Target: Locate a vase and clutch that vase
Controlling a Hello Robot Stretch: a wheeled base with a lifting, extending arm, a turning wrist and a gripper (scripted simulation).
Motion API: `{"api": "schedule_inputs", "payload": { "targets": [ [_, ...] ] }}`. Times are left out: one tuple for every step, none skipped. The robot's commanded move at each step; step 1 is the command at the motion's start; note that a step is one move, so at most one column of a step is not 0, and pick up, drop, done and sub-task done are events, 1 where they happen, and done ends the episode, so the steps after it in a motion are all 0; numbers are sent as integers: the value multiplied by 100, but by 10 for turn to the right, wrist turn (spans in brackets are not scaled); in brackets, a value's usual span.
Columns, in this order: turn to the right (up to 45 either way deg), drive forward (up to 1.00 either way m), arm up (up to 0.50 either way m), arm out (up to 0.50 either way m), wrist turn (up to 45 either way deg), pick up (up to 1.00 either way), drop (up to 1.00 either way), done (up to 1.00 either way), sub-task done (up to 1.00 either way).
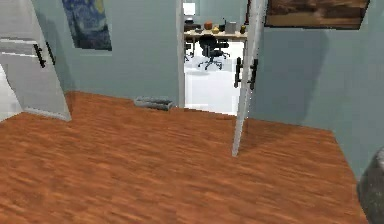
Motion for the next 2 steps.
{"api": "schedule_inputs", "payload": {
  "targets": [
    [0,100,0,0,0,0,0,0,0],
    [0,65,0,0,0,0,0,0,0]
  ]
}}
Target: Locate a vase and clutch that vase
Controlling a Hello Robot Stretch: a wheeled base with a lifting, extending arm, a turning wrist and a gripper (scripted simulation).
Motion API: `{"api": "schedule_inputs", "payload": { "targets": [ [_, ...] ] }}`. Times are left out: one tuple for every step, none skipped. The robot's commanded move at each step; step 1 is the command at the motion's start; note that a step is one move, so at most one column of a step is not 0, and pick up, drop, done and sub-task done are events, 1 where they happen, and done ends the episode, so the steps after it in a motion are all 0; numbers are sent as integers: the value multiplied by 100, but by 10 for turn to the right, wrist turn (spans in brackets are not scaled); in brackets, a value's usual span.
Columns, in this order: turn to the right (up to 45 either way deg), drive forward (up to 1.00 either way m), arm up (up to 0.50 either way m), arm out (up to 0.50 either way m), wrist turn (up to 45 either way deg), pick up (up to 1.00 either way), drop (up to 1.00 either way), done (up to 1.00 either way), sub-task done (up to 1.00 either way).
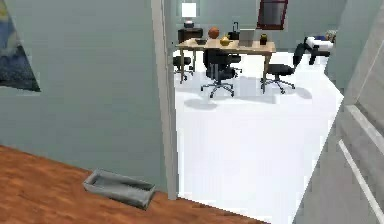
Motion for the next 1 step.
{"api": "schedule_inputs", "payload": {
  "targets": [
    [150,0,0,0,0,0,0,0,0]
  ]
}}
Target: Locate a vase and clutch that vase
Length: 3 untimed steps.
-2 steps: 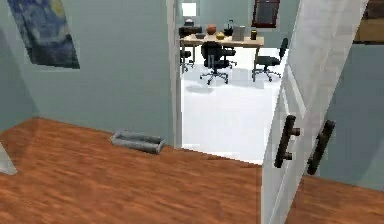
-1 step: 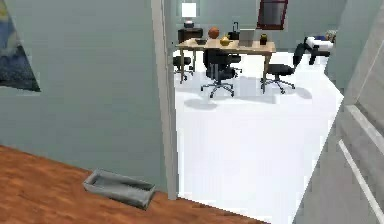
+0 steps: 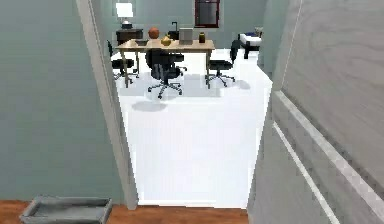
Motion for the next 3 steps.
{"api": "schedule_inputs", "payload": {
  "targets": [
    [0,100,0,0,0,0,0,0,0],
    [0,100,0,0,0,0,0,0,0],
    [0,100,0,0,0,0,0,0,0]
  ]
}}
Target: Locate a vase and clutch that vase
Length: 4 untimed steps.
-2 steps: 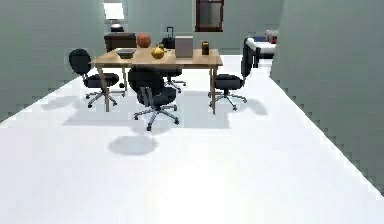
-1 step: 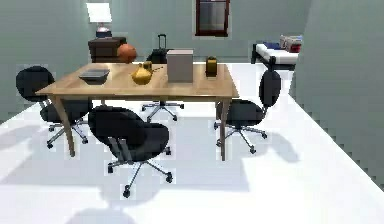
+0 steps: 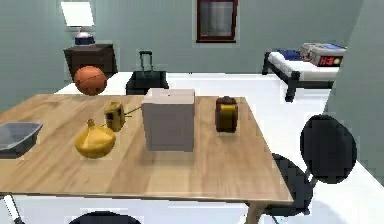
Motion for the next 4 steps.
{"api": "schedule_inputs", "payload": {
  "targets": [
    [210,0,0,0,0,0,0,0,0],
    [0,10,0,0,0,0,0,0,0],
    [-450,0,0,0,0,0,0,0,0],
    [-450,0,0,0,0,0,0,0,0]
  ]
}}
